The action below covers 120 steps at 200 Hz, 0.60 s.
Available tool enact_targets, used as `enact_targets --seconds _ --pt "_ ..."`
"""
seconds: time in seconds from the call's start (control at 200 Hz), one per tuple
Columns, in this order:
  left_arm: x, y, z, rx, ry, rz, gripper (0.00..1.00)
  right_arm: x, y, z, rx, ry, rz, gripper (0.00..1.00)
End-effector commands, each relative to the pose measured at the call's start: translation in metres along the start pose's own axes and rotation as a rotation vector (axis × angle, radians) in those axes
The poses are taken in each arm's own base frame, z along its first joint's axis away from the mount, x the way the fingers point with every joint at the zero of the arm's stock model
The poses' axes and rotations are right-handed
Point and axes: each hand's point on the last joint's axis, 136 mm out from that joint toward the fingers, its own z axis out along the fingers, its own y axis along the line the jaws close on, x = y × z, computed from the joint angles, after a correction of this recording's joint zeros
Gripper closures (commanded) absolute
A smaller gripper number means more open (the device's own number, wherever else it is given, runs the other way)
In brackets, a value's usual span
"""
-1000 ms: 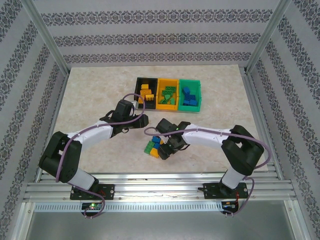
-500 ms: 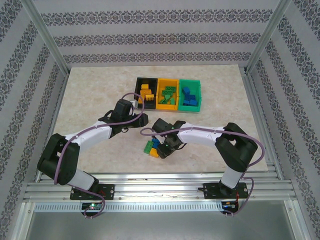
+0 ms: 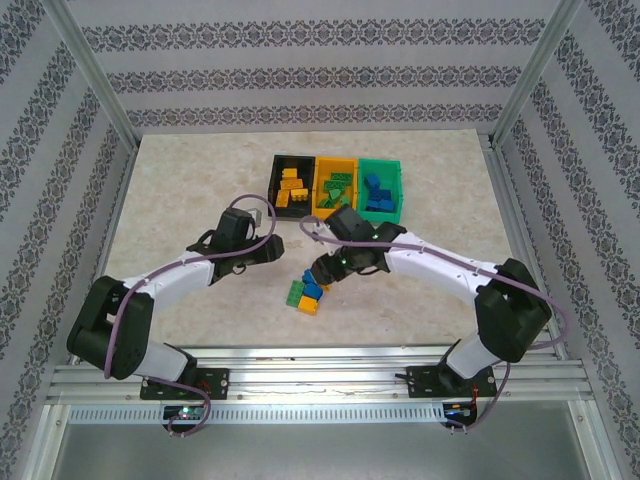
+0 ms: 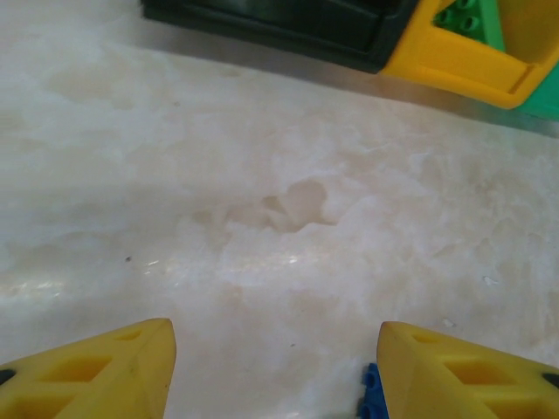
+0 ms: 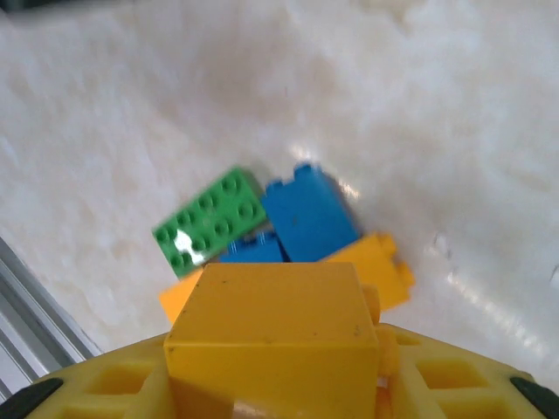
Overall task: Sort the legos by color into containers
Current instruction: Pick up the lego from the bottom-center of the table, then place the lego in the container.
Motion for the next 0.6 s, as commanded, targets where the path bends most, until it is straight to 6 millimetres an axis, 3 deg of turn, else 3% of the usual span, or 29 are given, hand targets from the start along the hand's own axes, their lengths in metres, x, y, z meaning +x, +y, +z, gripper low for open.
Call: enact_targets --seconds 0.0,0.12,0.315,0.49,0.595 --pt "-0.010 -0.003 -0.008 0.050 -0.054 -0.039 0.38 -0.051 0.012 -0.009 -0.077 -0.132 0.003 0.55" --pt "-0.006 0.000 -0.013 0.060 -0.044 -0.064 0.38 -0.087 0.003 0.000 -0.089 -0.184 0.045 0.54" --pt "0.003 -0.002 -0.025 0.092 -0.048 -0.075 0.38 -0.148 -0.034 0.024 -0.066 -0.226 0.171 0.54" --pt "0.010 -0.008 -0.038 0.125 -0.027 -0.054 0.38 -0.204 -0.066 0.029 -0.006 -0.263 0.221 0.49" --pt "0.014 -0.011 -0.045 0.149 -0.033 -0.049 0.38 -0.222 -0.077 0.028 0.012 -0.262 0.230 0.41"
